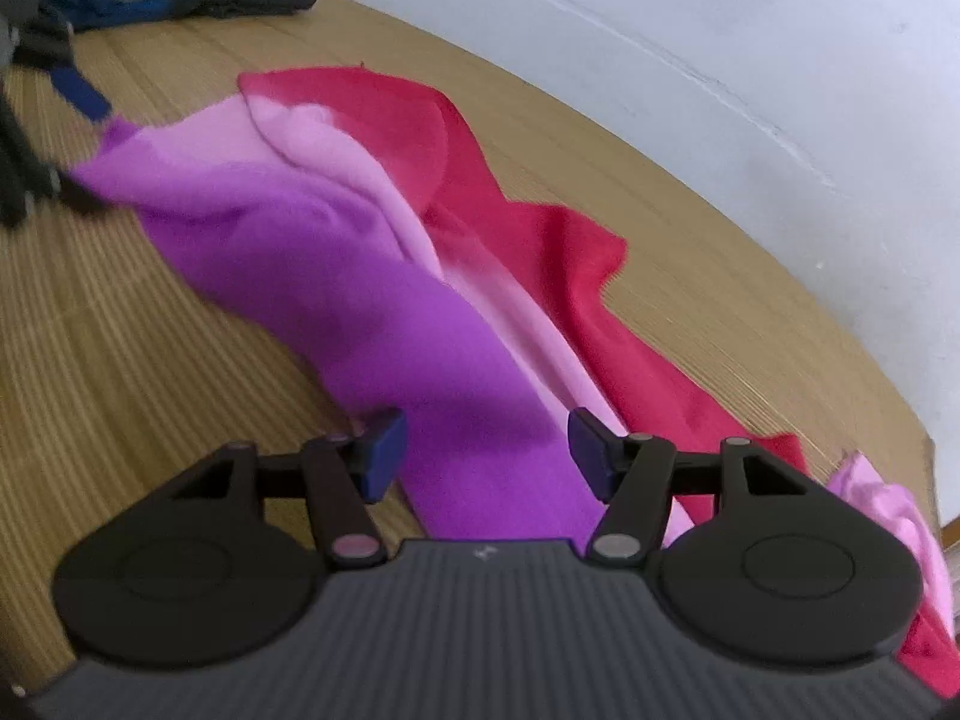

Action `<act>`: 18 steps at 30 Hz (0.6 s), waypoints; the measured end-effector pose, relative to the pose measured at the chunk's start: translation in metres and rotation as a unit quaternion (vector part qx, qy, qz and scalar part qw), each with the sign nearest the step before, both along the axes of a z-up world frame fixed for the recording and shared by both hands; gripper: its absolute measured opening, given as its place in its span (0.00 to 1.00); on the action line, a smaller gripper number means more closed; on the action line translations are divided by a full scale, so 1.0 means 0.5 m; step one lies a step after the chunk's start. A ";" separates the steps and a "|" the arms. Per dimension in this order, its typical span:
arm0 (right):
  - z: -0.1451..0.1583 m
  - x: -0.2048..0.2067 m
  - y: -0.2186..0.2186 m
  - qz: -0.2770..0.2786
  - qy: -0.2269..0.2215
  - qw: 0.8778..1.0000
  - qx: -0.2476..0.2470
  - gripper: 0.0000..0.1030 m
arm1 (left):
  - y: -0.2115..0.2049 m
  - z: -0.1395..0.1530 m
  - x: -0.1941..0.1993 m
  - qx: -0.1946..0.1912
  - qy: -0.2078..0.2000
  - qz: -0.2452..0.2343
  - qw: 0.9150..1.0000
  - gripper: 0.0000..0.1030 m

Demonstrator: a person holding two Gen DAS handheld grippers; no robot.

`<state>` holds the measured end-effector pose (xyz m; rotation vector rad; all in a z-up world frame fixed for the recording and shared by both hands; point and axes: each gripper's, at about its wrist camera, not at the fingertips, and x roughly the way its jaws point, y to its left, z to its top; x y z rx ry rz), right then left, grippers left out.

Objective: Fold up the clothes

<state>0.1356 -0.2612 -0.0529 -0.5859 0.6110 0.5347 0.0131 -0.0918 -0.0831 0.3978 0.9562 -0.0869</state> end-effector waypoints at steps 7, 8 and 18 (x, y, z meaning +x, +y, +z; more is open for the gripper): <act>-0.003 0.024 0.060 -0.046 0.054 0.997 0.025 0.10 | 0.085 0.026 0.027 -0.096 -0.007 0.035 0.995 0.02; 0.015 0.007 0.058 -0.049 0.053 0.996 0.048 0.10 | 0.107 0.046 0.013 -0.110 -0.012 0.044 0.993 0.02; 0.082 -0.221 0.097 0.109 0.158 0.980 0.057 0.12 | 0.308 0.148 -0.199 -0.108 0.013 0.143 0.984 0.05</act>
